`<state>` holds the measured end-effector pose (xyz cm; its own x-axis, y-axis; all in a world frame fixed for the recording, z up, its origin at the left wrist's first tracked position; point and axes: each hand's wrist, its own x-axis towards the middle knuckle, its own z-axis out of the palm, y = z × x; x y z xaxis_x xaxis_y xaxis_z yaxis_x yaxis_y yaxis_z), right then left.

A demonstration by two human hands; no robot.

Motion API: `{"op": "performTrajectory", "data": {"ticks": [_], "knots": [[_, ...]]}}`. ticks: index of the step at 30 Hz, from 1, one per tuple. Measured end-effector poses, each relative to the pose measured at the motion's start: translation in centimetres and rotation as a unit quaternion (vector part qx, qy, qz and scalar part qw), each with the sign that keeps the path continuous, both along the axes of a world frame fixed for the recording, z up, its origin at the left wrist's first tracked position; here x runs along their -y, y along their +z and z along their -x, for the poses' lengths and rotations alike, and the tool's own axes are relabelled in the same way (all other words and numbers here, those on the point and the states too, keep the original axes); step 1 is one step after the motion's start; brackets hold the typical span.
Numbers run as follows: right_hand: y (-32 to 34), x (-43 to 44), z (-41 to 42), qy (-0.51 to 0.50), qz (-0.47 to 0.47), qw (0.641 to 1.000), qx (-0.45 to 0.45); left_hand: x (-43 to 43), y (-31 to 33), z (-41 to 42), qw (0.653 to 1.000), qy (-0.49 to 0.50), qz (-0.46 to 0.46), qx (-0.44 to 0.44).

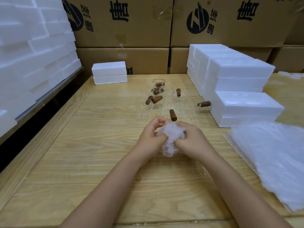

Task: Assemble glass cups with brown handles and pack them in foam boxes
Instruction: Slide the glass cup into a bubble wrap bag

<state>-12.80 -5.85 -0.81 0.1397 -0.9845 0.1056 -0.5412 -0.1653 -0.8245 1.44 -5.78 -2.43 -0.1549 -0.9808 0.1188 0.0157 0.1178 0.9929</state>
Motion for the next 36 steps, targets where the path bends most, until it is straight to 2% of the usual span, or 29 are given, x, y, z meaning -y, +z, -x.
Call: {"op": "performTrajectory", "data": {"ticks": [3, 5, 6, 9, 11, 14, 17, 21, 24, 26, 30, 33, 36], "knots": [[0.4, -0.3, 0.1, 0.089, -0.076, 0.986, 0.121, 0.2, 0.0, -0.1, 0.999, 0.048, 0.02, 0.009], [0.7, -0.2, 0.0, 0.101, -0.121, 0.964, 0.212, 0.2, -0.1, 0.1, 0.997, 0.067, 0.037, 0.021], [0.5, -0.2, 0.0, 0.085, -0.111, 0.968, 0.207, 0.1, -0.1, 0.3, 0.996, 0.071, 0.045, 0.026], [-0.4, -0.1, -0.5, 0.017, -0.033, 0.996, 0.075, 0.0, -0.3, 0.7, 0.995, 0.079, 0.05, 0.031], [-0.6, -0.1, -0.6, 0.0, -0.005, 0.999, 0.052, 0.1, -0.4, 0.7, 0.996, 0.066, 0.047, 0.026], [-0.5, -0.1, -0.5, -0.017, 0.017, 0.999, 0.037, 0.1, -0.1, 0.1, 0.999, -0.005, 0.037, -0.014], [-0.5, -0.1, -0.3, -0.068, 0.034, 0.997, -0.015, 0.0, 0.0, 0.2, 0.995, -0.083, 0.027, -0.043], [-0.6, -0.2, -0.4, -0.119, 0.053, 0.991, -0.031, -0.3, -0.1, 1.2, 0.996, -0.065, 0.054, 0.0], [-0.4, -0.2, -0.3, -0.079, 0.047, 0.996, 0.01, -0.2, -0.4, 1.4, 0.991, 0.014, 0.093, 0.093], [-0.3, -0.4, -0.3, -0.034, 0.023, 0.998, 0.042, 0.1, -0.7, 1.1, 0.986, 0.069, 0.096, 0.115], [-0.8, -0.7, -0.7, -0.007, 0.017, 0.999, -0.047, 0.6, -1.1, 0.8, 0.986, 0.116, 0.071, 0.096], [-1.0, -0.8, -1.0, -0.043, 0.03, 0.997, -0.055, 0.4, -0.7, 0.9, 0.991, 0.096, 0.062, 0.071], [-0.9, -0.6, -0.4, -0.08, 0.028, 0.994, -0.066, 0.1, -0.3, 0.4, 0.997, -0.028, 0.064, 0.044]]}}
